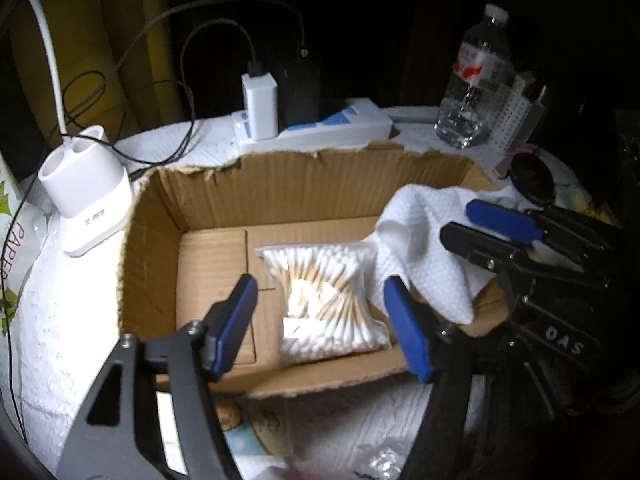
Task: Organize soft objects
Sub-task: 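Lower the swab bag into the box with the left tool while the right tool drops the towel in, then reach the left tool to the brown plush while the right tool reaches the grey glove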
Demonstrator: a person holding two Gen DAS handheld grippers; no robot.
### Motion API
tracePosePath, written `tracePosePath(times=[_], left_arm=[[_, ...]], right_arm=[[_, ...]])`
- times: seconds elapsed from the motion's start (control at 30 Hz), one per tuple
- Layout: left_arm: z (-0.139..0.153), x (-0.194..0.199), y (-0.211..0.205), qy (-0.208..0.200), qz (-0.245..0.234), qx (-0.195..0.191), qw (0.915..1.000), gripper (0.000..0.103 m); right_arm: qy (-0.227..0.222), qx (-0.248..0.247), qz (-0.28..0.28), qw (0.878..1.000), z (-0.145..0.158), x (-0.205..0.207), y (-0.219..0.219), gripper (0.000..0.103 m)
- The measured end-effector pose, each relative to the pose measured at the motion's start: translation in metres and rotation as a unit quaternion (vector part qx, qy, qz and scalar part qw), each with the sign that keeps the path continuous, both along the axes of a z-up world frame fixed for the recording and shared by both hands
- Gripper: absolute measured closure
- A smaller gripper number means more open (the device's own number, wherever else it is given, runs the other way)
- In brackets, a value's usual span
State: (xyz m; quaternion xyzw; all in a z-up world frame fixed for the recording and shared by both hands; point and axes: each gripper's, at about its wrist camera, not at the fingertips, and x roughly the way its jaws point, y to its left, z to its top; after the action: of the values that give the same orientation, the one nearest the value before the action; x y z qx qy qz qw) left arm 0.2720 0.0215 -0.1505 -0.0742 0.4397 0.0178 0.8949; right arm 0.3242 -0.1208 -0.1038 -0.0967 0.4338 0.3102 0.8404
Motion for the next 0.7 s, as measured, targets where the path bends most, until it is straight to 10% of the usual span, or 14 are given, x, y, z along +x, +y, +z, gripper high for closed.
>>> tracePosePath(times=[0.7], left_arm=[[0.052, -0.084, 0.005, -0.070, 0.004, -0.014, 0.9975, 0.026]], right_arm=[[-0.051, 0.004, -0.037, 0.998, 0.071, -0.071, -0.024, 0.047]])
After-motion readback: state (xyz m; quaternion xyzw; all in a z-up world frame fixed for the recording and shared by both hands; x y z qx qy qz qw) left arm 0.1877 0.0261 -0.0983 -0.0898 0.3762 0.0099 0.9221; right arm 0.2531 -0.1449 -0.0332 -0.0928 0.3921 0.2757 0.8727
